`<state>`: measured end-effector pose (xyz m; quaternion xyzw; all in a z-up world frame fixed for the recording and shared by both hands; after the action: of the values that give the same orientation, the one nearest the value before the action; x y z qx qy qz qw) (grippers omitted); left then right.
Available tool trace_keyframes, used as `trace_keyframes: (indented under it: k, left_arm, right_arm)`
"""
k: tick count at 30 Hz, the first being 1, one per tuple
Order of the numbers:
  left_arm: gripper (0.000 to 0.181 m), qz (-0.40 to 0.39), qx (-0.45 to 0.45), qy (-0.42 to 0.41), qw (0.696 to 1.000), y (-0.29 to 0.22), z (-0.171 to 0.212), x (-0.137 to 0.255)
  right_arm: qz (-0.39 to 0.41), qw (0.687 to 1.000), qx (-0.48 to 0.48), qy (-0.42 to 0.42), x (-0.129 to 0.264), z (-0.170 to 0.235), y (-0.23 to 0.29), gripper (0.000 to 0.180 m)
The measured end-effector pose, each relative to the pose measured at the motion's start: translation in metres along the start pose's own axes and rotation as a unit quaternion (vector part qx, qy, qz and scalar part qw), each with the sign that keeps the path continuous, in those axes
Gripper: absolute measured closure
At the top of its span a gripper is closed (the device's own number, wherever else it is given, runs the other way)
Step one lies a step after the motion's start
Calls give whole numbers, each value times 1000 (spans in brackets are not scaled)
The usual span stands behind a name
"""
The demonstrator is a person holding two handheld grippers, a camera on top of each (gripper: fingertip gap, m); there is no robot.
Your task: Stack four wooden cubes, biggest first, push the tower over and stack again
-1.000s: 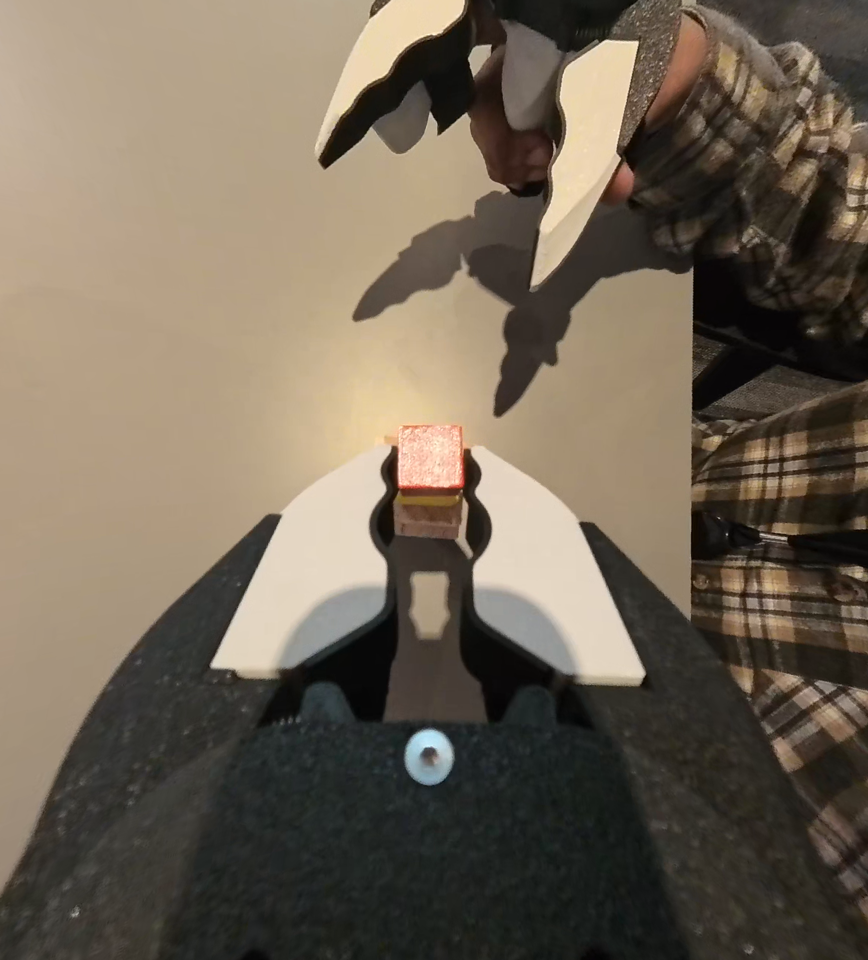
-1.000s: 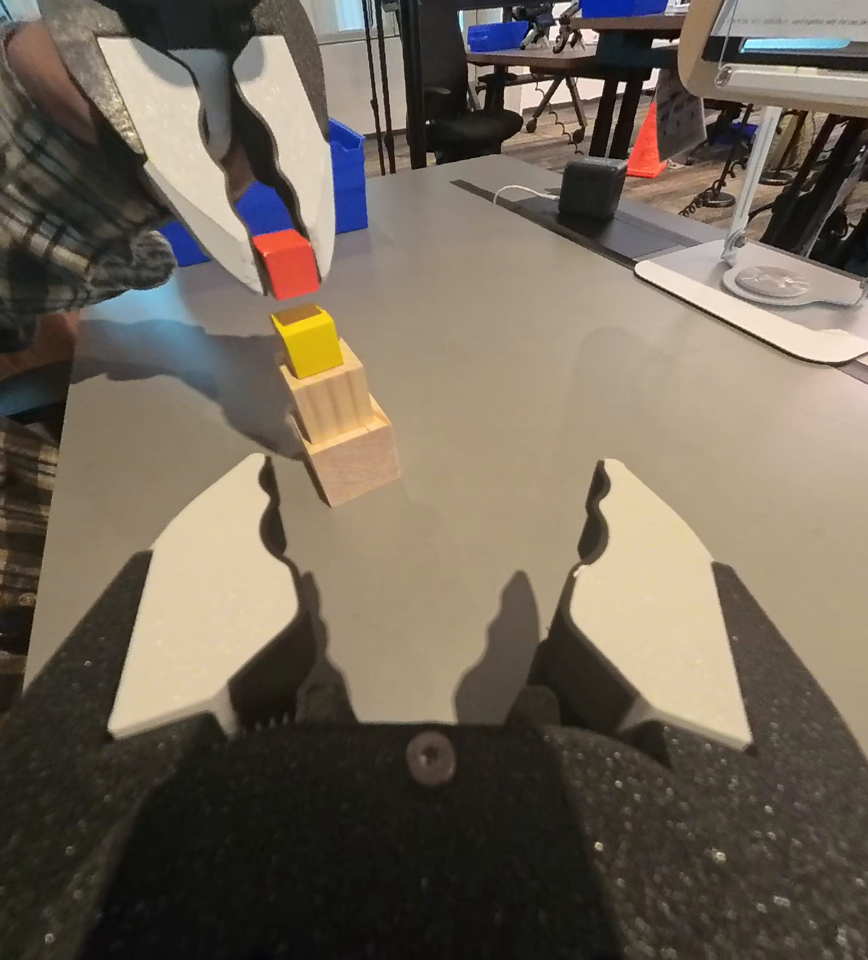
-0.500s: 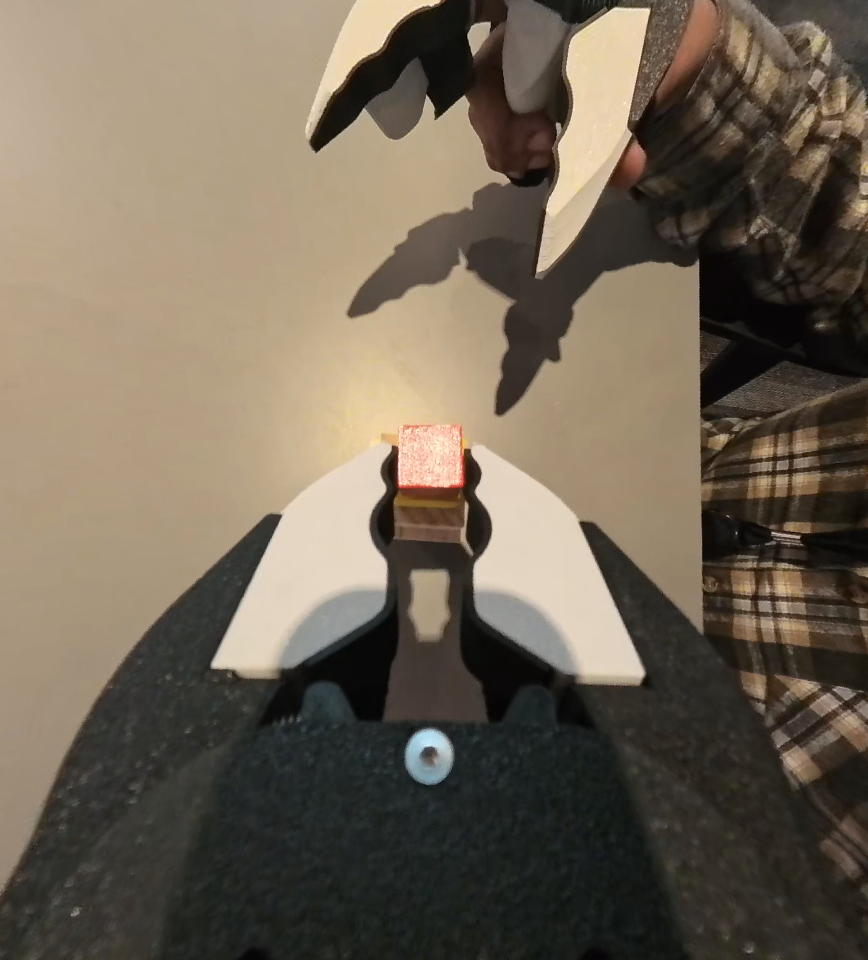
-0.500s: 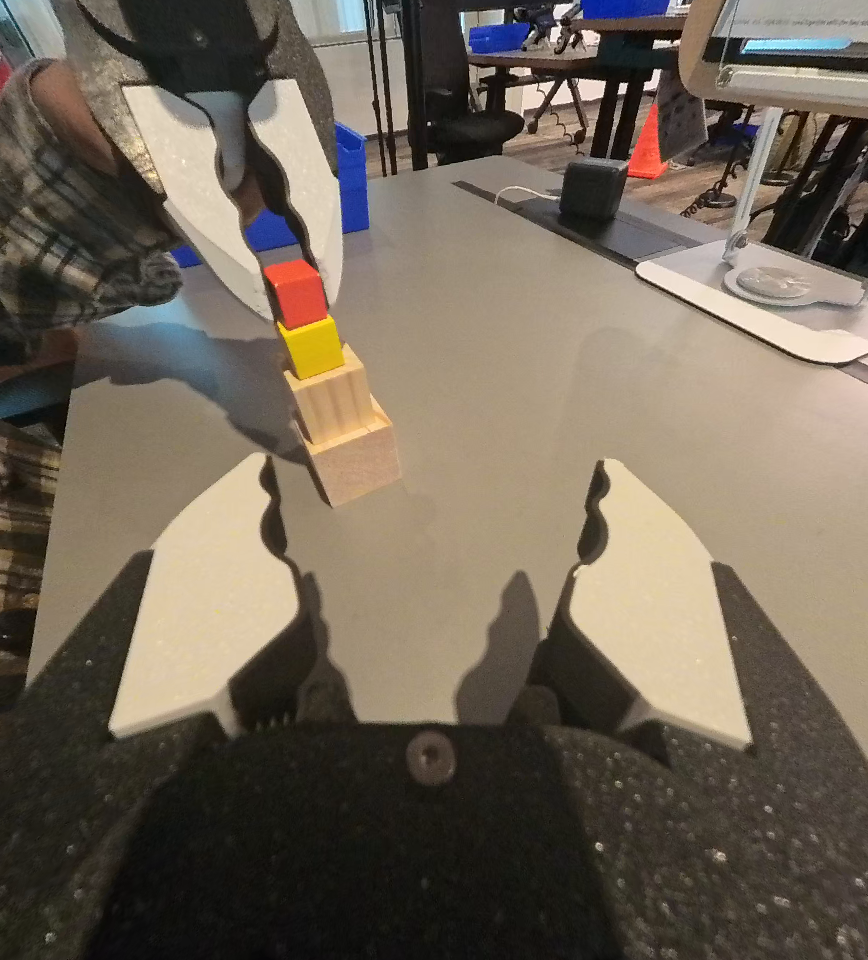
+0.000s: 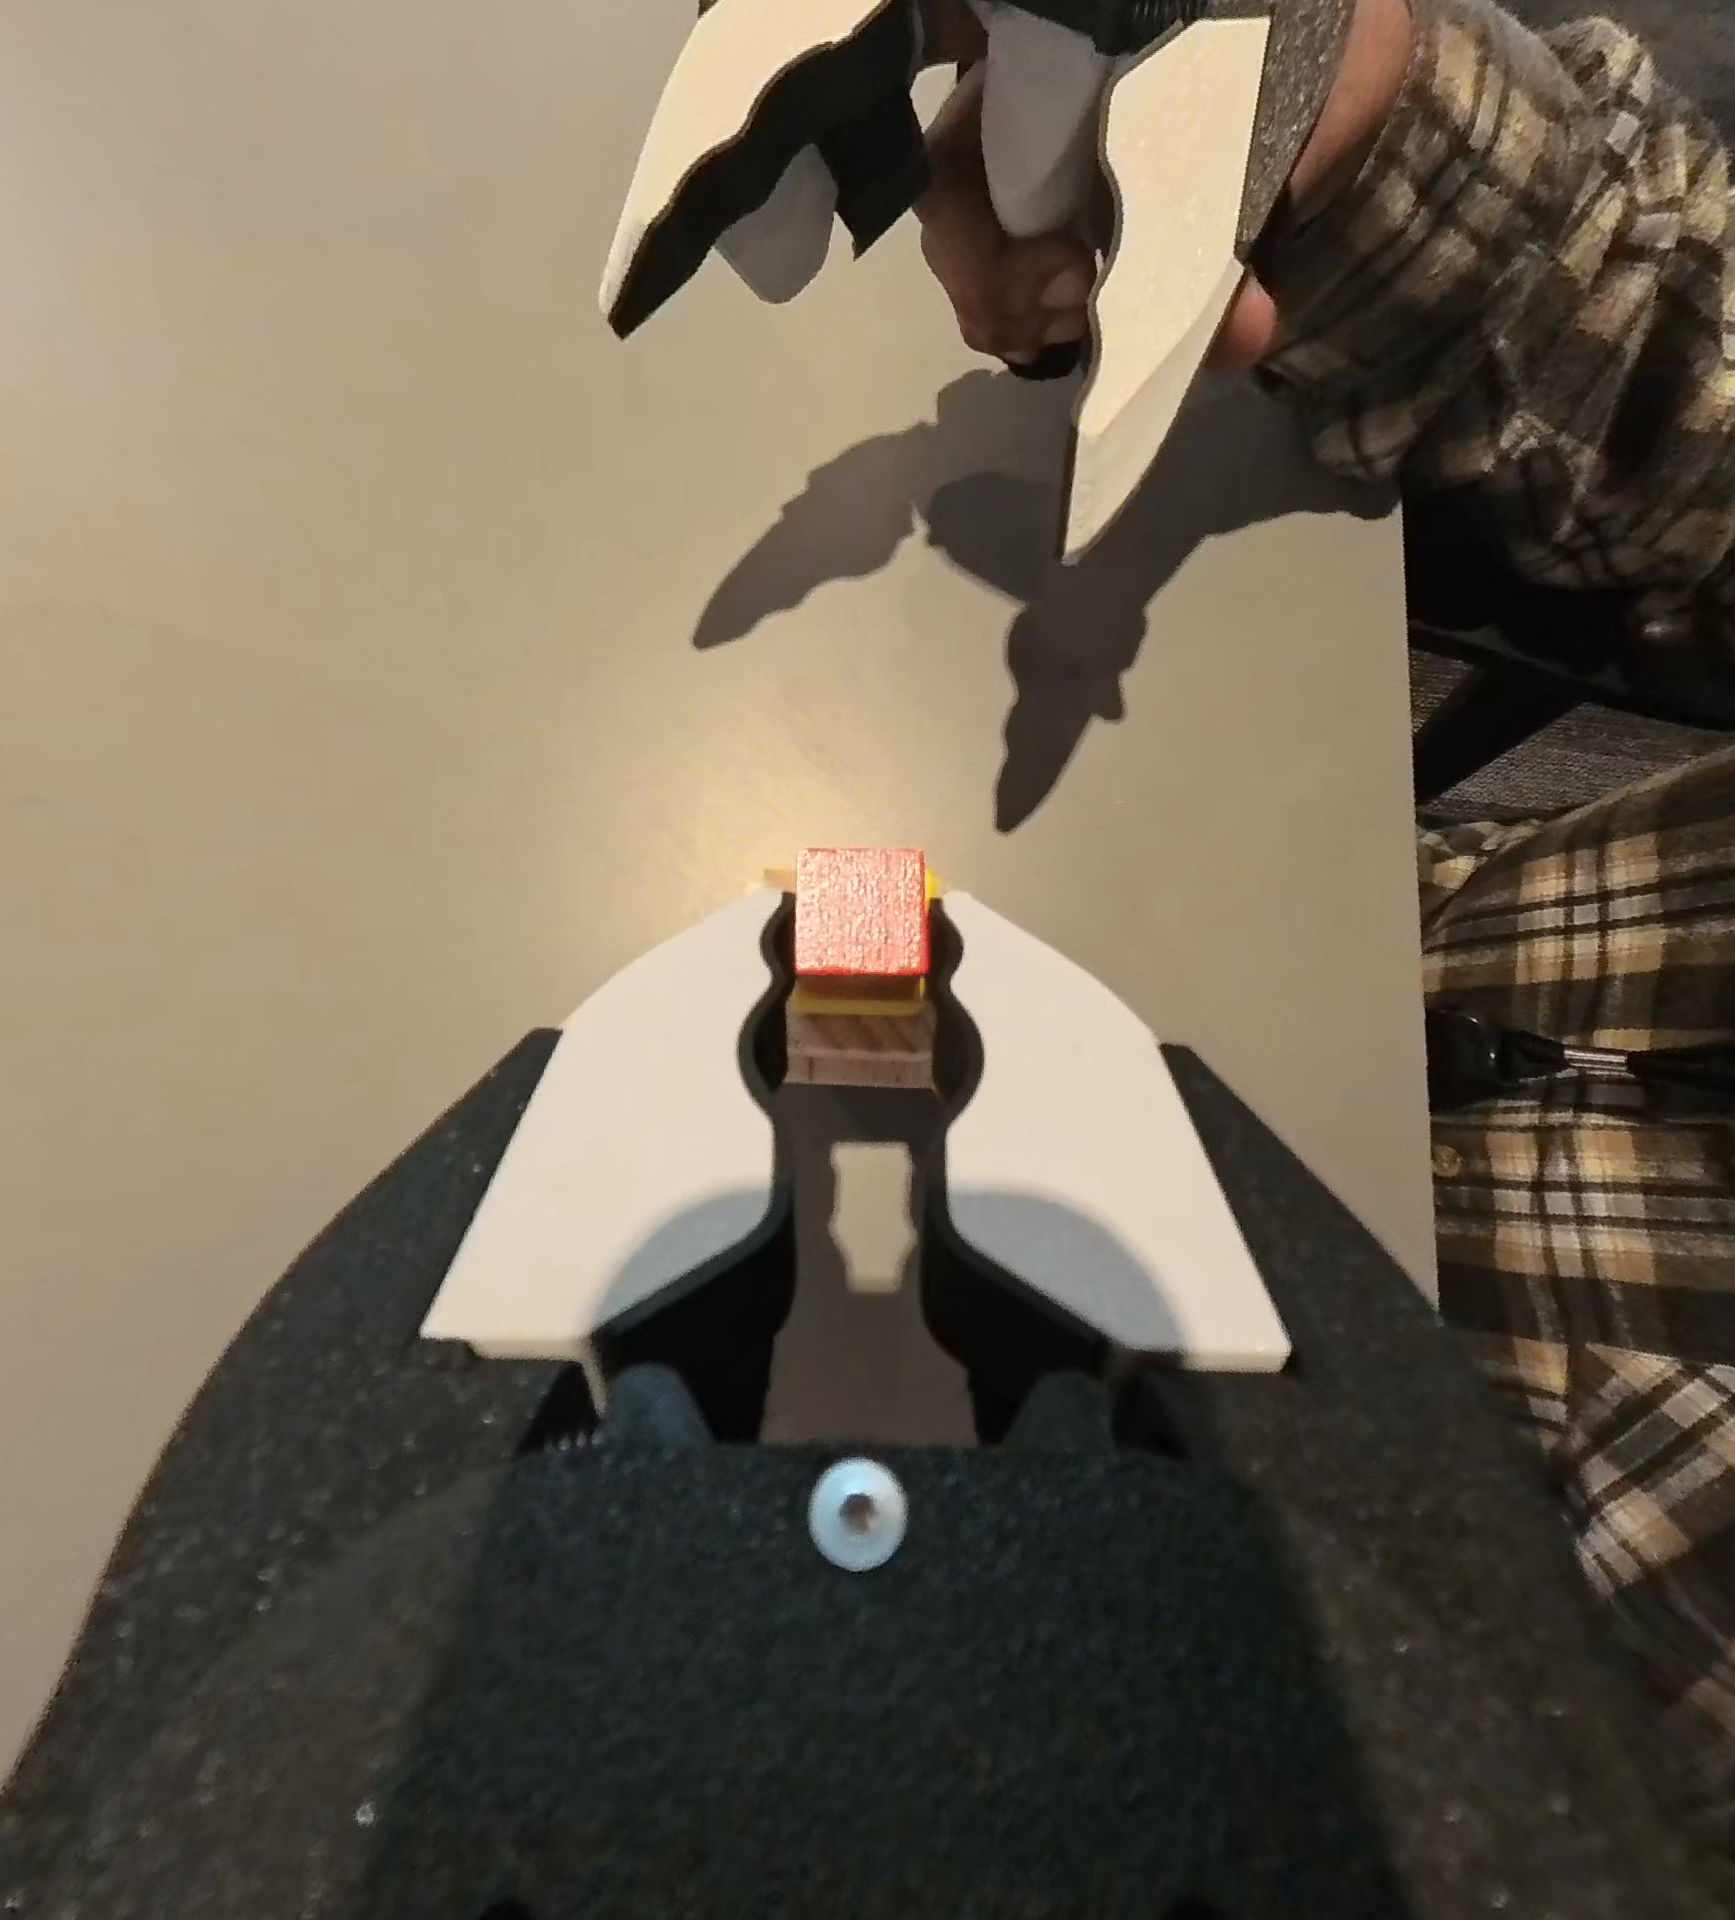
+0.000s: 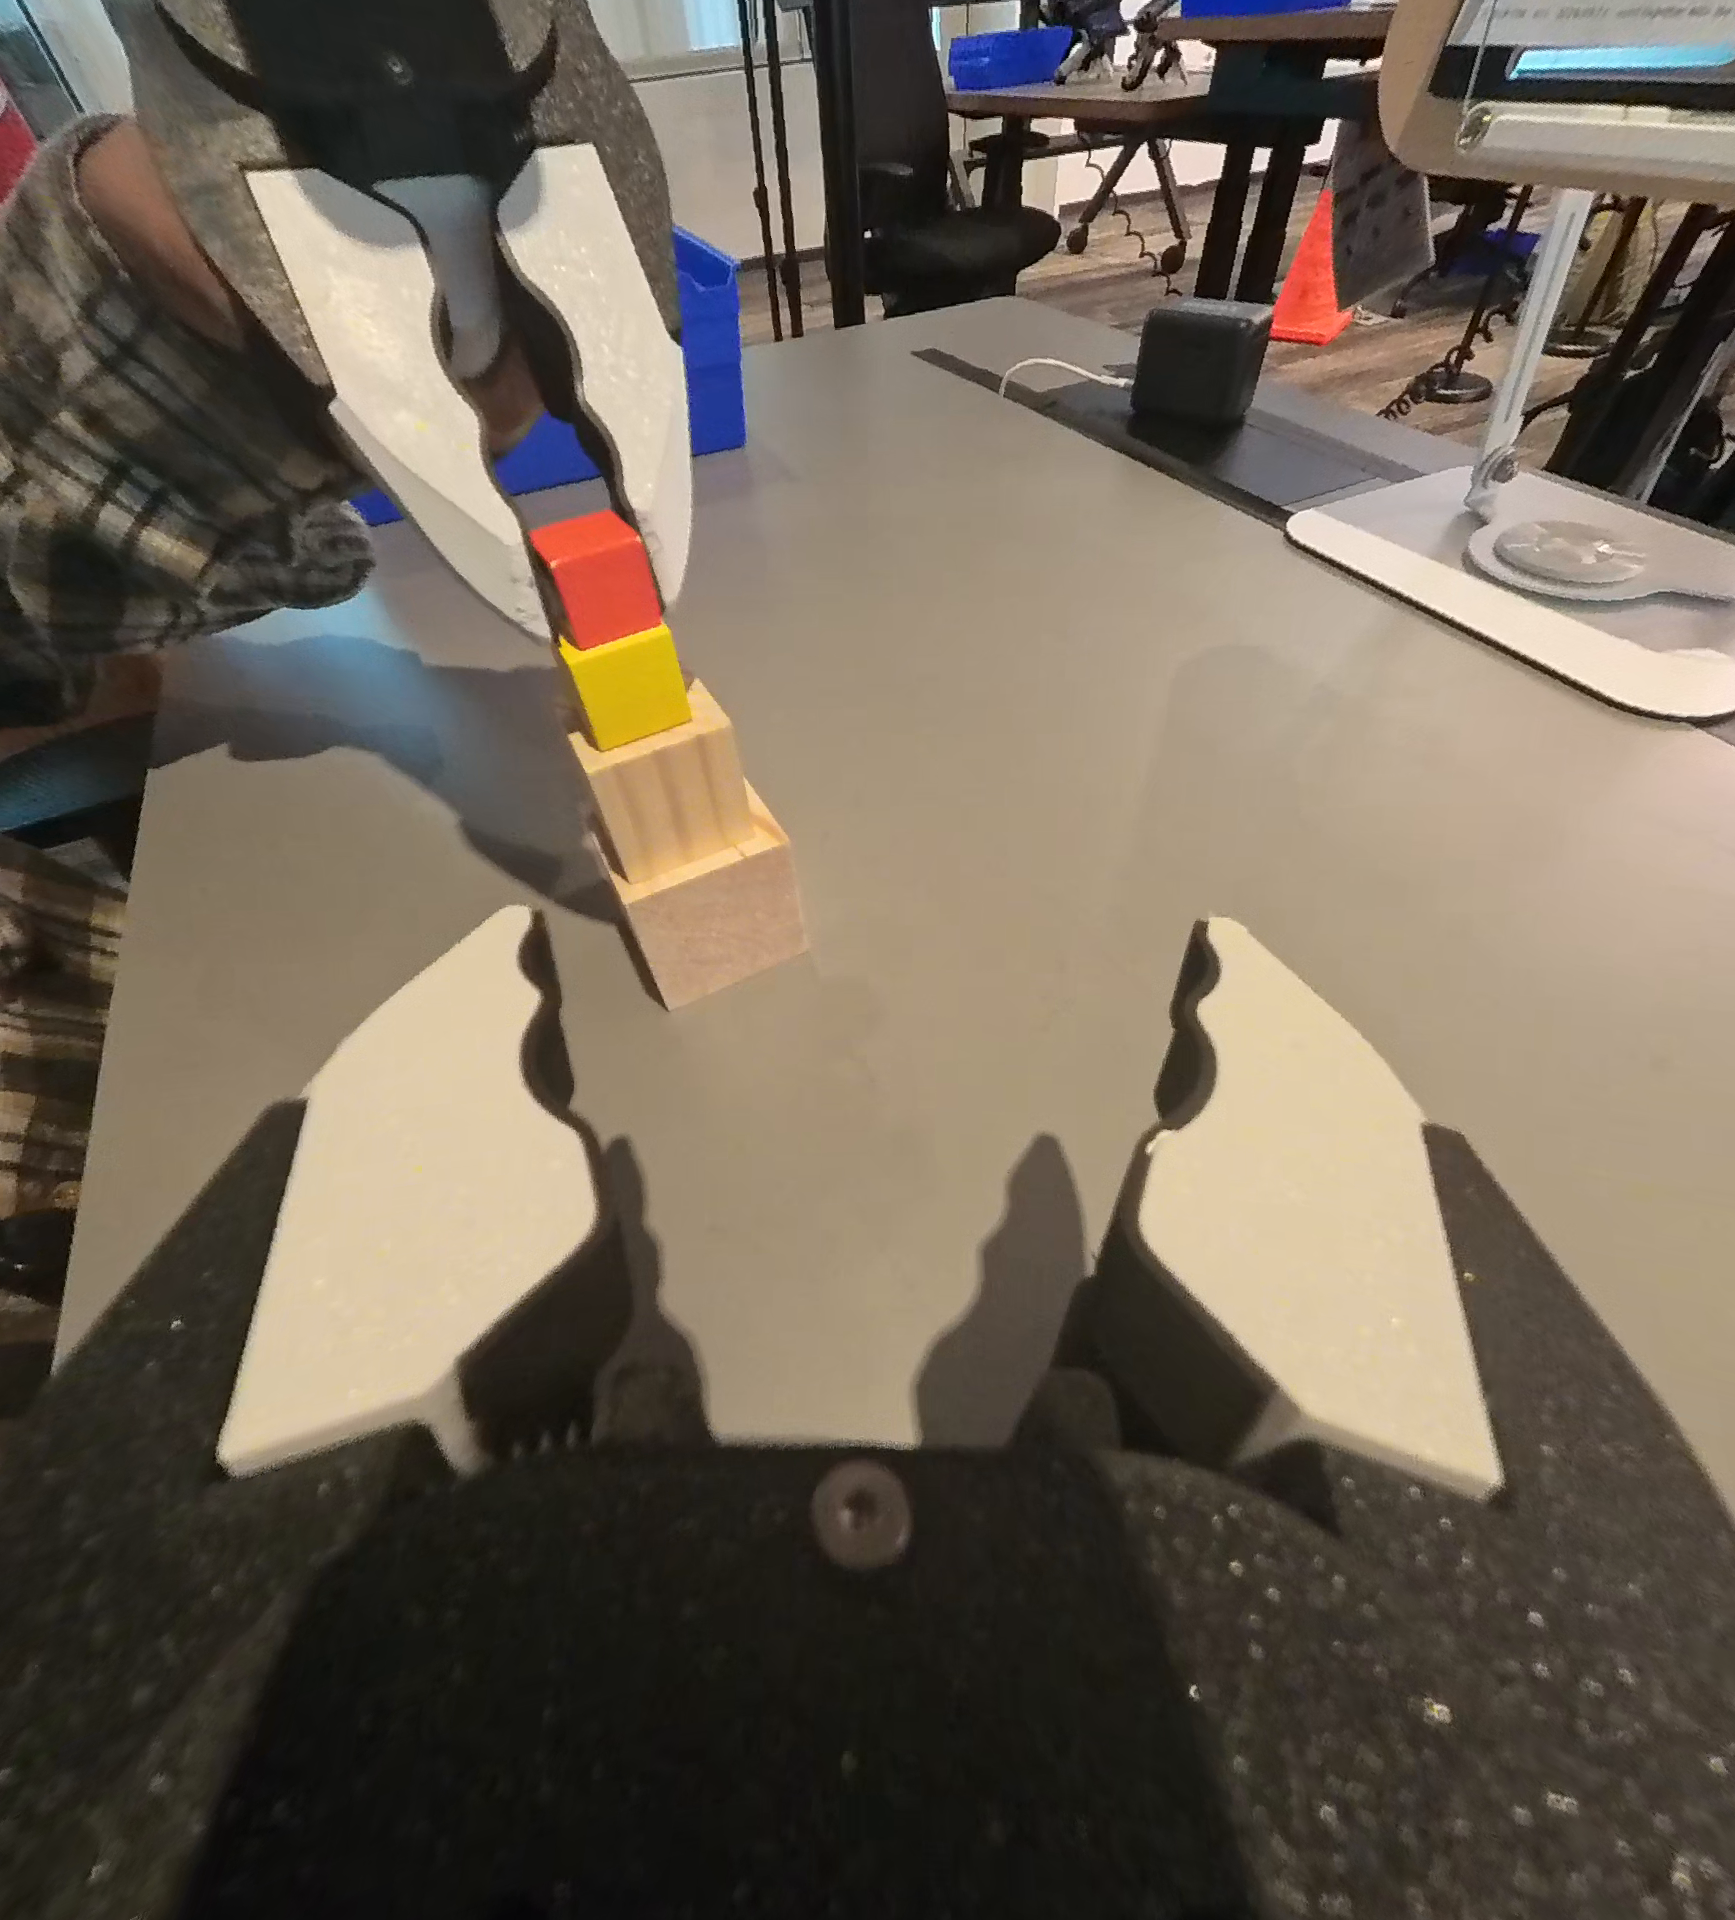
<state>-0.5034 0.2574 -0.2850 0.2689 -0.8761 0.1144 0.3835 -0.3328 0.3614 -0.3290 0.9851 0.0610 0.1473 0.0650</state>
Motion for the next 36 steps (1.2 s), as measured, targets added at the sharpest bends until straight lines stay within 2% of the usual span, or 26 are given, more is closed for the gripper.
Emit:
trace_keyframes:
  k: [7,9,12,14,17,21,25,30,33,34,35,36]
  left_arm:
    - [129,1,1,-15,1000,0,0,2]
    - [115,1,3,-44,999,2,-3,16]
    - [96,-22,33,-138,990,11,-2,55]
    - [95,-56,72,-207,974,24,8,85]
    - [96,-123,143,-276,942,46,45,120]
    - [100,-184,216,-324,902,67,108,134]
    - [100,-216,233,-288,903,77,159,123]
    - [104,-248,198,-293,902,76,187,118]
    - [106,-236,216,-313,894,76,194,120]
    - [105,-235,216,-316,894,76,195,121]
    - [106,-240,214,-315,893,75,196,122]
    - [106,-246,215,-311,893,75,197,124]
  right_arm:
    - [2,1000,-2,-3,0,0,-1,67]
    - [3,1000,-2,-5,1,0,-1,65]
    - [9,1000,-2,-6,3,0,-2,64]
    - [10,1000,-7,-7,4,0,-3,63]
    - [12,1000,-13,-2,4,2,-4,61]
    - [27,999,-21,19,3,3,-5,59]
    - [53,996,-33,70,-1,2,-3,58]
    - [93,979,-20,182,-4,-6,4,60]
    - [112,966,-12,234,-8,-18,9,67]
    - [117,962,-10,248,-11,-22,11,75]
    - [124,958,-10,259,-13,-26,12,99]
    - [129,955,-20,267,-15,-30,13,141]
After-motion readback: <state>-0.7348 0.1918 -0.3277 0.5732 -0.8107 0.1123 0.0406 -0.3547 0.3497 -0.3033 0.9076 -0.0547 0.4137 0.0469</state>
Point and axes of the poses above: each gripper's, where its closed fingertips meet, x back along the fingers, z out of its underside, y = z × x across the jaws, the point moved 7 cm from there along x, back along the fingers, and after that the axes turned 5 degrees about -x, right-handed, at the moved point
